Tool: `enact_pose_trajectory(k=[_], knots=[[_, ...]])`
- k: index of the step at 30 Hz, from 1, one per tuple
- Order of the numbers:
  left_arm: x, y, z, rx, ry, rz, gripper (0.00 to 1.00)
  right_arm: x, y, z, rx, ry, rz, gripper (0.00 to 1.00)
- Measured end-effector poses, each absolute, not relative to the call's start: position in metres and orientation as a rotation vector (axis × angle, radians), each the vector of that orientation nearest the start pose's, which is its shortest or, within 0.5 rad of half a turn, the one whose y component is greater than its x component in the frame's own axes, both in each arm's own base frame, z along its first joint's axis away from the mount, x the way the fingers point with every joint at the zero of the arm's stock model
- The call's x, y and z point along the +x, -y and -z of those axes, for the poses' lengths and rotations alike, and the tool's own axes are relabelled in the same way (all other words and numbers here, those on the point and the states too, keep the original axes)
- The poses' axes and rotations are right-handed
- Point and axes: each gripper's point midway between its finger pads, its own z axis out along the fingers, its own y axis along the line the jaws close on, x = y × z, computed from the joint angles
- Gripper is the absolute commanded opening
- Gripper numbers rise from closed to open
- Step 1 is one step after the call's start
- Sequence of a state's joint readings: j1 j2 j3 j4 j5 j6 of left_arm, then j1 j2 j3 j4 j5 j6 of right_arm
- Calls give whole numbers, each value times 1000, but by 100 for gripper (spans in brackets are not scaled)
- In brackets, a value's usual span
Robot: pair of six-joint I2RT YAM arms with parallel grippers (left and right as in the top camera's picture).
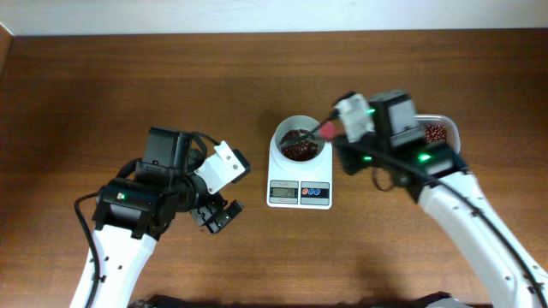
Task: Scoop and weigh 50g on scale
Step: 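Return the scoop to the bean tub and scoop more beans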
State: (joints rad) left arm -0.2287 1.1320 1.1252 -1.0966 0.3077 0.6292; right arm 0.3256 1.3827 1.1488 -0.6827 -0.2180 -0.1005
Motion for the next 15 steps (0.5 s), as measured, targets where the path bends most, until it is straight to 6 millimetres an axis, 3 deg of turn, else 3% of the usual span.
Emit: enact_pose_trajectory(k=[2,3,5,7,8,9,12,15], knots=[[242,110,-199,1173,-2335,272,99,339,-94,-186,-386,-2502,-308,4],[242,110,-199,1174,-2335,272,99,337,-76,-190,-311,-2511,-301,4],[242,110,-199,1174,-2335,273,99,340,-8,-204,-30,-2489,-223,4],[242,110,-199,1173,-2335,272,99,341,28,-193,125,-2518,-197,4],[242,110,-199,1173,-2335,272,99,343,35,-182,157,-2548,-204,4],[242,110,-199,1173,-2335,272,99,347,42,-158,196,-2612,-221,4],[242,110,-198,1173,-2336,273,99,358,43,-104,232,-2742,-274,4],[242,110,-199,1173,-2336,273,99,377,34,-74,229,-2748,-389,4]])
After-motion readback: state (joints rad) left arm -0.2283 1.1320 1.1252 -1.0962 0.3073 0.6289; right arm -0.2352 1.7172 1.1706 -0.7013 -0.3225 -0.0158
